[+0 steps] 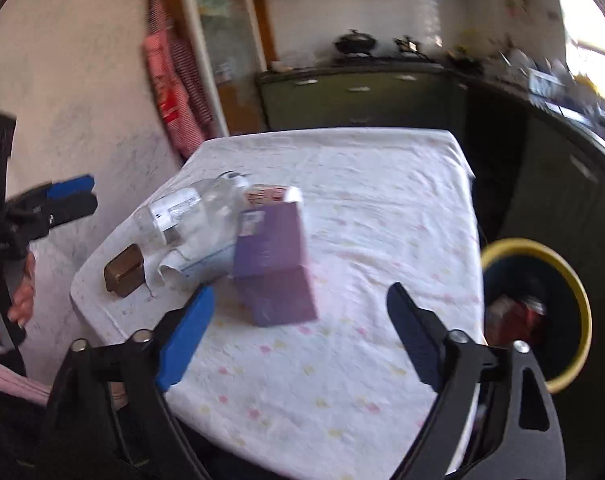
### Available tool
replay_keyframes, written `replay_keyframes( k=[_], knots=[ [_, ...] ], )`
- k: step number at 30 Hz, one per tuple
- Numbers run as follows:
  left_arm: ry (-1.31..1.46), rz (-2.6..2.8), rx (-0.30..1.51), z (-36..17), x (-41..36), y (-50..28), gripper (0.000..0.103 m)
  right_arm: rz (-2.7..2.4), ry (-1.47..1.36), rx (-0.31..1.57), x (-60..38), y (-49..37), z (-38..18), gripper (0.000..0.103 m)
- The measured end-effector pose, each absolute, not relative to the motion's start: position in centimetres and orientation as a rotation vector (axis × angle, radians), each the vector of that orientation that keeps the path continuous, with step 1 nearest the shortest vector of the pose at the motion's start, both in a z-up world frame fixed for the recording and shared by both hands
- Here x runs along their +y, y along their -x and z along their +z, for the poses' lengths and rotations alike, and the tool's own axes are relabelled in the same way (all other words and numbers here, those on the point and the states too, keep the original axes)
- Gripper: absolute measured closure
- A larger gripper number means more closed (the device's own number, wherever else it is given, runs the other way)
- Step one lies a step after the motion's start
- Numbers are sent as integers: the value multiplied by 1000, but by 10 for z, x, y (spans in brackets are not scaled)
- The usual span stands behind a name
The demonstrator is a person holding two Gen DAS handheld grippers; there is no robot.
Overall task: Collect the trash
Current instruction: 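Grasp the purple box with the right gripper and lift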
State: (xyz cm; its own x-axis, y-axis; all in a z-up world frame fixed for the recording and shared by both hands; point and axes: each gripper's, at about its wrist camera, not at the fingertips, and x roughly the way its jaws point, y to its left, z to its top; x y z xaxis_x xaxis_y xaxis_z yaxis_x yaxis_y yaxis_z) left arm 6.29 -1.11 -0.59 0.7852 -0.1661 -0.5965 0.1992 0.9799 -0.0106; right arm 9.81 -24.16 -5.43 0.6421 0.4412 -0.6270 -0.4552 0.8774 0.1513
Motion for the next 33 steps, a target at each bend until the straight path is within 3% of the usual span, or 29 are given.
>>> replay_keyframes(
  k=[8,14,17,18,33],
  knots=[
    [-29,-188,638,-11,-9,-63,5,508,129,755,-199,-136,-90,16],
    [-28,-198,657,-18,-11,-68,5,494,139,774,-191,-143,-103,26],
    [-27,-205,666,-20,-13,-70,5,492,134,783,-191,-146,-105,41],
    [-28,-204,669,-21,-14,-71,5,498,128,792,-192,-147,-106,51],
    [-35,-210,672,-23,-18,-71,5,445,11,696,-233,-121,-65,52]
  ],
)
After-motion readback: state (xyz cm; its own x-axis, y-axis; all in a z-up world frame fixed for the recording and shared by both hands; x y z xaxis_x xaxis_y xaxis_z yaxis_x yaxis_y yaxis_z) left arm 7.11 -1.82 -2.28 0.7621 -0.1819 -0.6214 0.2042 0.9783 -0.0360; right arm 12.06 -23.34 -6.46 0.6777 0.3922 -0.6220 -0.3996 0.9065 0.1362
